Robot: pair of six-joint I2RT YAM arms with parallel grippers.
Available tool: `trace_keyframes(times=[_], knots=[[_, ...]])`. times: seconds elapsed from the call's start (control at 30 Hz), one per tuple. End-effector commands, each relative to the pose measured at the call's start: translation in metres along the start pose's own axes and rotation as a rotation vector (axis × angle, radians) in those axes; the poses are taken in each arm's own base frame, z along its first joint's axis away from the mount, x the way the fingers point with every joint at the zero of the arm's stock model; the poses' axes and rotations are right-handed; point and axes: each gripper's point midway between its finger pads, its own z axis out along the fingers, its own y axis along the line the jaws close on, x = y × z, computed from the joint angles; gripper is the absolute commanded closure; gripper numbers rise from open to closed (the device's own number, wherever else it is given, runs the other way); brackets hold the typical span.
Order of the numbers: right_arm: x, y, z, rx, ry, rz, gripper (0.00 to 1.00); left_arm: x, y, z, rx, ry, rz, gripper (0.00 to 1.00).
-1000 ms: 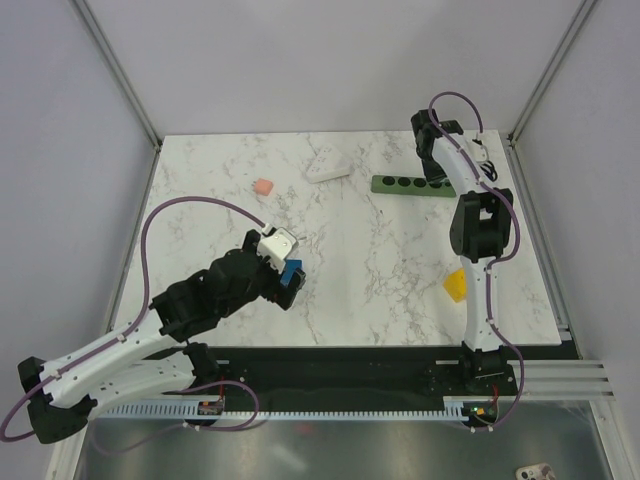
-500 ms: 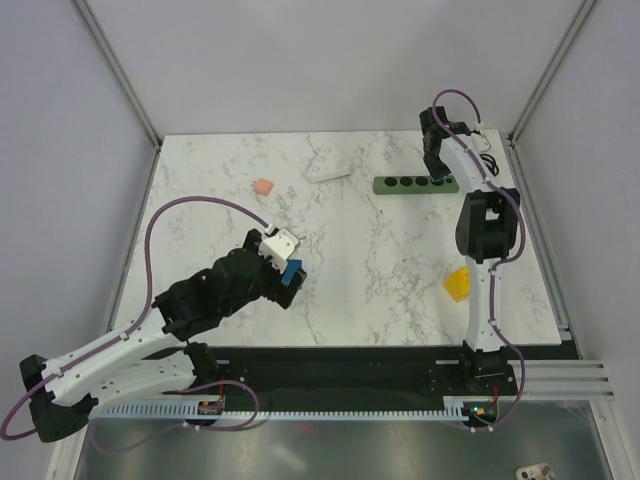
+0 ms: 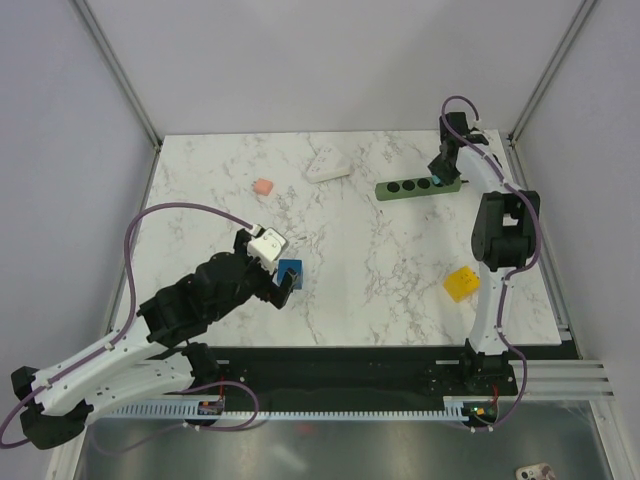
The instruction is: Insert the plug
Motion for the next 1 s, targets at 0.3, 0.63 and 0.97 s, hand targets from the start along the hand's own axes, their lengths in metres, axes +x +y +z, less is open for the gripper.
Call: trace_keyframes(times=[0.3,0.63,0.97], knots=[[0.078,-0.146,0.02,0.254,0.339,-0.399,1.0,-0.04,-0.011,-0.011,0.073,-0.138,-0.083,0.02],[0.101,-0.16,-0.021,0.169,0.391,-0.428,1.0,-0.084,-0.027,-0.01,0.135,-0.209,-0.266,0.04],[0.177,-0.16,-0.079,0.074,0.399,-0.58,1.0,-0.08,-0.03,0.013,0.093,-0.152,-0.354,0.04]])
